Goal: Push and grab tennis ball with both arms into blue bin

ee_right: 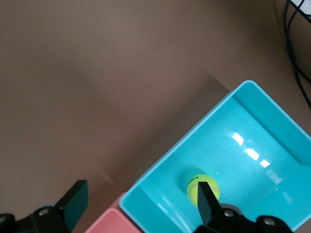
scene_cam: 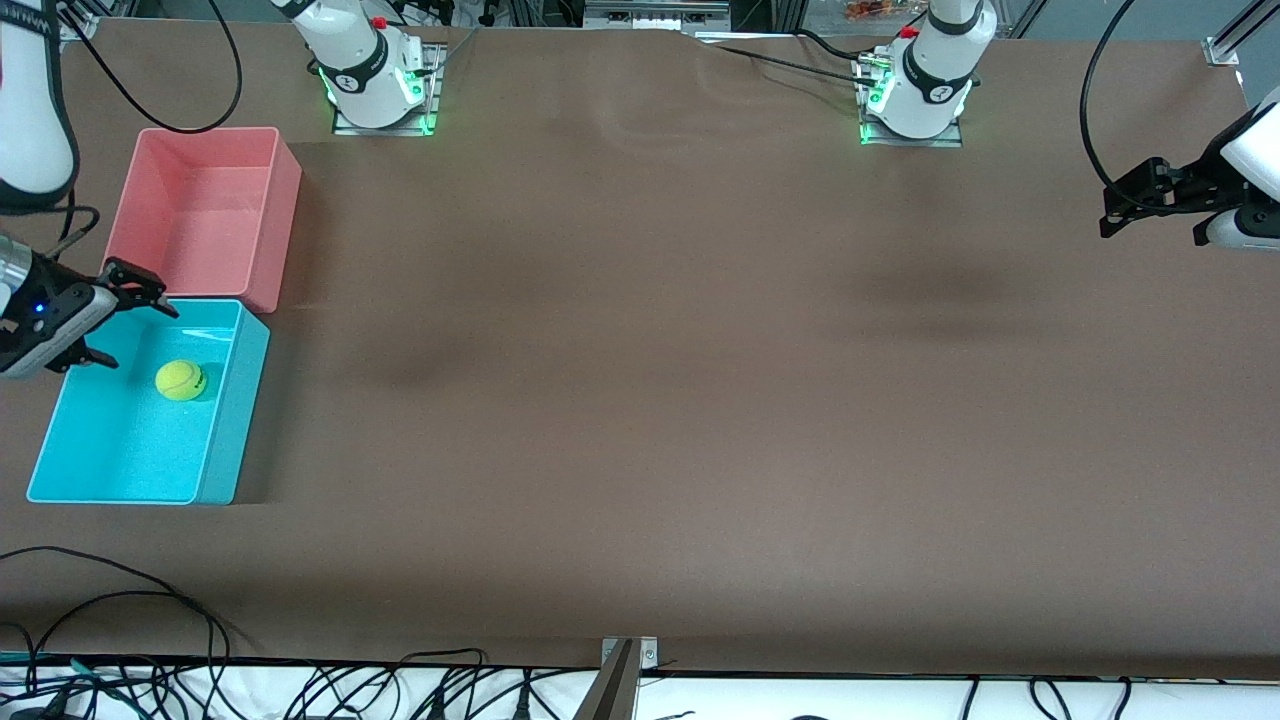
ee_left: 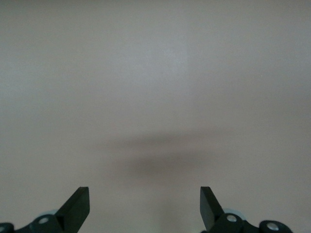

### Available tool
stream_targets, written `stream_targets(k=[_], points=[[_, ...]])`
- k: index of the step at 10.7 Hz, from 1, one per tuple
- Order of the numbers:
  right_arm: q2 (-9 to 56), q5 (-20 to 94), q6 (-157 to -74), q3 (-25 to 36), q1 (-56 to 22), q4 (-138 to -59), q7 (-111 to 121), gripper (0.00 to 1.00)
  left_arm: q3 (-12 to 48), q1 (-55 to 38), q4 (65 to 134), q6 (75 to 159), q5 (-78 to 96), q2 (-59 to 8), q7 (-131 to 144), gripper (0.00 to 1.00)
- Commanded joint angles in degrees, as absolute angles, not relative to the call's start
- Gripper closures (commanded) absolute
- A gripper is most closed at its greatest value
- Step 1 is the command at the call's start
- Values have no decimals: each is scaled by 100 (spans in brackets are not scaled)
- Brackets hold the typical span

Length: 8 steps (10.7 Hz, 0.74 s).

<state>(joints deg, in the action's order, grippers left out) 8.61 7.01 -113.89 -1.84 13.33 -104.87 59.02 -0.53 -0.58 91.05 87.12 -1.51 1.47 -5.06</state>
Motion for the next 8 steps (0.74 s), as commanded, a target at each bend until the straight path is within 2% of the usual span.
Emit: stream_targets(k=[1, 4, 8], points=[[203, 747, -10786, -518, 1380, -10548, 5274, 0, -53, -79, 8930, 8648, -220, 62, -475, 0], [193, 764, -10206, -589, 1354, -10213, 4565, 0, -61, -18, 8930, 8648, -54, 62, -387, 0], [-132, 125, -9609, -554, 617, -9854, 2659, 0, -79, 0, 8930, 8640, 123, 62, 332, 0]])
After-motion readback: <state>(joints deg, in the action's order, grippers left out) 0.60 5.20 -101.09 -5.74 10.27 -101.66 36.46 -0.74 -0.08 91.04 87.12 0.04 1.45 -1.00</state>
